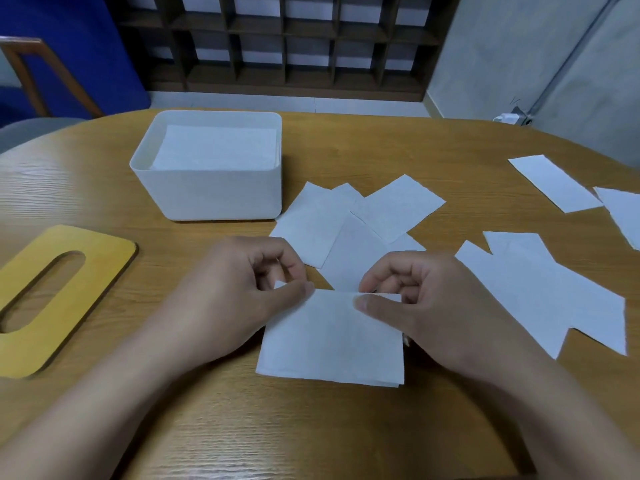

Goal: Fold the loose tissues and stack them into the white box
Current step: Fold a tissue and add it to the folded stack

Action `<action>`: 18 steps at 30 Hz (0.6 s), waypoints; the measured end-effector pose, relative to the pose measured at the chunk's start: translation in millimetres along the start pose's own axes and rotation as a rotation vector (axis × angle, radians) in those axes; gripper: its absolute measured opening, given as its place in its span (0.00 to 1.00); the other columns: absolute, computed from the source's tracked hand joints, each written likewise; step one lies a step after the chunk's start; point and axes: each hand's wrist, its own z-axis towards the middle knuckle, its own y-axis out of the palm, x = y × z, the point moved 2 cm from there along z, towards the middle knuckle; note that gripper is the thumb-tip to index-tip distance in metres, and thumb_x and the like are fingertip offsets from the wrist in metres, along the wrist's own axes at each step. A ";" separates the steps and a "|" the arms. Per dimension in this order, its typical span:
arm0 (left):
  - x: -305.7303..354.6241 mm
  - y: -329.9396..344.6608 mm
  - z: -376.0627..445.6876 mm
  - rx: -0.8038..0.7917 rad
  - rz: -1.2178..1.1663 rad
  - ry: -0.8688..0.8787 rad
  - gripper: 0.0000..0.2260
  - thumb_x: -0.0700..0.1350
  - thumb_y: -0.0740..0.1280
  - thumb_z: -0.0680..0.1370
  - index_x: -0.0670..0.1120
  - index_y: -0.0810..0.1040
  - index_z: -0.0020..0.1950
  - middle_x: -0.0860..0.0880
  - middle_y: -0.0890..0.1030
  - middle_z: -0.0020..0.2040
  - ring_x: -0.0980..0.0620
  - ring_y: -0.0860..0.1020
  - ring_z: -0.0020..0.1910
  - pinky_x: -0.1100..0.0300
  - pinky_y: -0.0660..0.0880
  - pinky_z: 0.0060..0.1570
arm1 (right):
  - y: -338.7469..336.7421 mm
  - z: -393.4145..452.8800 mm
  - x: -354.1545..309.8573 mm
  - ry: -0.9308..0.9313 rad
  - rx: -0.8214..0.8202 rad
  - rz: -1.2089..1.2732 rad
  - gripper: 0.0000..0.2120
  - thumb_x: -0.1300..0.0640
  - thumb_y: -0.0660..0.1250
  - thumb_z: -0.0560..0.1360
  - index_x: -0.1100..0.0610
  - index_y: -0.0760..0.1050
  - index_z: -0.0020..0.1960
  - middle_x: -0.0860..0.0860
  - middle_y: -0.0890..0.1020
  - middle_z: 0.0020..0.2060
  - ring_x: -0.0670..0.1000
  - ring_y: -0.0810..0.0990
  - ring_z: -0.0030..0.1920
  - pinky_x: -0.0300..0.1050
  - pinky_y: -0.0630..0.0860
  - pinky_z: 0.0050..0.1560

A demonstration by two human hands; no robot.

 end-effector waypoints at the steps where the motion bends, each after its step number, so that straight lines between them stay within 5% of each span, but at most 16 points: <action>1: -0.4 0.3 -0.3 -0.004 0.032 0.002 0.06 0.51 0.81 0.77 0.51 0.86 0.45 0.50 0.79 0.33 0.57 0.72 0.31 0.60 0.69 0.34 | 1.0 0.1 0.4 -0.010 0.009 -0.061 0.06 0.48 0.80 0.77 0.47 0.85 0.46 0.45 0.85 0.35 0.47 0.76 0.30 0.41 0.76 0.34; 7: -3.4 -0.8 0.1 0.033 0.281 0.052 0.10 0.57 0.82 0.73 0.57 0.83 0.45 0.56 0.82 0.42 0.52 0.79 0.38 0.52 0.76 0.38 | 2.8 0.5 0.5 -0.091 0.061 -0.342 0.10 0.41 0.81 0.73 0.44 0.83 0.43 0.44 0.82 0.38 0.44 0.77 0.37 0.36 0.70 0.37; 13: -9.2 -4.0 12.5 0.220 0.306 0.121 0.04 0.52 0.78 0.78 0.57 0.85 0.50 0.59 0.81 0.45 0.56 0.79 0.43 0.57 0.75 0.42 | 6.1 9.0 3.4 -0.179 0.239 -0.220 0.07 0.48 0.81 0.75 0.44 0.85 0.41 0.42 0.79 0.37 0.48 0.79 0.39 0.36 0.71 0.38; 18: -9.7 7.8 23.3 0.213 0.437 0.196 0.08 0.50 0.78 0.79 0.55 0.86 0.57 0.60 0.82 0.50 0.59 0.78 0.50 0.54 0.77 0.50 | 17.1 15.9 4.5 -0.191 0.242 -0.260 0.07 0.47 0.78 0.78 0.43 0.84 0.42 0.41 0.79 0.38 0.47 0.79 0.41 0.38 0.72 0.41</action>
